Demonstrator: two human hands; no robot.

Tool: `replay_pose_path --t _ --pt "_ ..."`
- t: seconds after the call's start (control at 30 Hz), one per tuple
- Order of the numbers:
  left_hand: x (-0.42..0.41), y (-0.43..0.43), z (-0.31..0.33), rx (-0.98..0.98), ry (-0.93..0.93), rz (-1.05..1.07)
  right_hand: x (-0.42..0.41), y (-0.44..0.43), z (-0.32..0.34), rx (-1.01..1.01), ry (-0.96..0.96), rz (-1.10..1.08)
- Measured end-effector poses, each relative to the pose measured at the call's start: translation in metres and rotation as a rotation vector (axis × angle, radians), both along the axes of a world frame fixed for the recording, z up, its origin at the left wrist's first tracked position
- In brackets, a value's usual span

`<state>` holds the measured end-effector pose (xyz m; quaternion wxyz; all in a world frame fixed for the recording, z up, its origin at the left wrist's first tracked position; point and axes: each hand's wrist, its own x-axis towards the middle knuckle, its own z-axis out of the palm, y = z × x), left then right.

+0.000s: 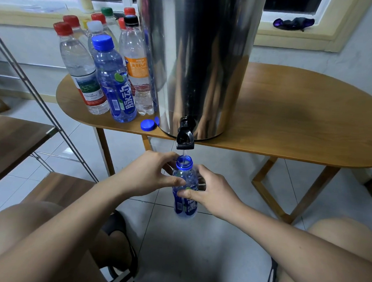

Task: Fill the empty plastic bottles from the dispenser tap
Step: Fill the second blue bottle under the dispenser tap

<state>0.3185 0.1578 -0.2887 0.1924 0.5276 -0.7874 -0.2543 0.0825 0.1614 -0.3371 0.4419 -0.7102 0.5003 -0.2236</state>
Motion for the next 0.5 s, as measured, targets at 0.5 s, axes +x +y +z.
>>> replay_pose_path --t 0.5 --pt "-0.0014 0.0014 0.0033 0.013 -0.008 -0.003 0.0003 -0.0005 0.0005 -0.001 0.020 0.003"
